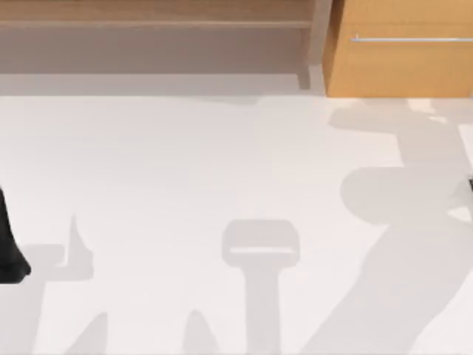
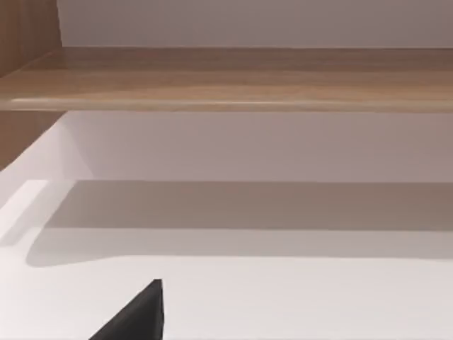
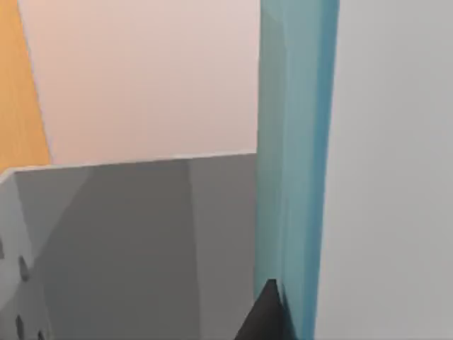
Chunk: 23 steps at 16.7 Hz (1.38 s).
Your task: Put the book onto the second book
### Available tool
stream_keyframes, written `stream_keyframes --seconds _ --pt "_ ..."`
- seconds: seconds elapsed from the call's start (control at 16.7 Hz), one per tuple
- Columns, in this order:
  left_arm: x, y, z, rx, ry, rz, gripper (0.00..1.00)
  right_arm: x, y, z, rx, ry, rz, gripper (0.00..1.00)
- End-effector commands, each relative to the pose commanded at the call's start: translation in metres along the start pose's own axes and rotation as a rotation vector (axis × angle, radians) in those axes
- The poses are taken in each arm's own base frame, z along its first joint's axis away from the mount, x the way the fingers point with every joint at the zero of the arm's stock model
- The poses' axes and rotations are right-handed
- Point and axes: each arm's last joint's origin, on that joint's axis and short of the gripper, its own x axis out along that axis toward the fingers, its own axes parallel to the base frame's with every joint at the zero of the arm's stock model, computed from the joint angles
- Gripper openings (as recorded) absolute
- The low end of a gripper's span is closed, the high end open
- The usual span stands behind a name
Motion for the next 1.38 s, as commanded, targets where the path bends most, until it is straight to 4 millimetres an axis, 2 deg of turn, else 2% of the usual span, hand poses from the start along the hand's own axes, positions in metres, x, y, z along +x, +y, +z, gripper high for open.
stream_keyframes --seconds 0.18,0.42,0.54,0.6,0.66,0.78,0.96,1.14,1.26,1.38 --pt "0.0 0.0 0.0 0.0 0.0 0.0 1.0 -0.033 0.005 0.031 0.154 -0.054 -0.038 0.0" --pt "0.0 0.0 0.0 0.0 0.0 0.0 1.0 -0.094 0.03 0.074 0.456 -0.152 -0.025 0.0" --pt "0.0 0.0 0.0 0.0 0.0 0.0 1.0 -0.119 0.041 0.083 0.606 -0.174 -0.007 0.0" --pt "0.0 0.0 0.0 0.0 0.0 0.0 1.0 -0.129 0.045 0.078 0.678 -0.165 -0.005 0.0" --pt "0.0 0.0 0.0 0.0 0.0 0.0 1.0 -0.138 0.047 0.069 0.748 -0.143 -0.01 0.0" --pt "0.0 0.0 0.0 0.0 0.0 0.0 1.0 -0.153 0.05 0.034 0.882 -0.06 -0.048 0.0" --pt "0.0 0.0 0.0 0.0 0.0 0.0 1.0 -0.181 0.055 -0.042 1.071 0.124 -0.162 0.0" --pt "0.0 0.0 0.0 0.0 0.0 0.0 1.0 -0.214 0.064 -0.105 1.267 0.278 -0.285 0.0" --pt "0.0 0.0 0.0 0.0 0.0 0.0 1.0 -0.232 0.07 -0.134 1.361 0.357 -0.357 0.0" --pt "0.0 0.0 0.0 0.0 0.0 0.0 1.0 -0.245 0.075 -0.152 1.421 0.411 -0.409 0.0"
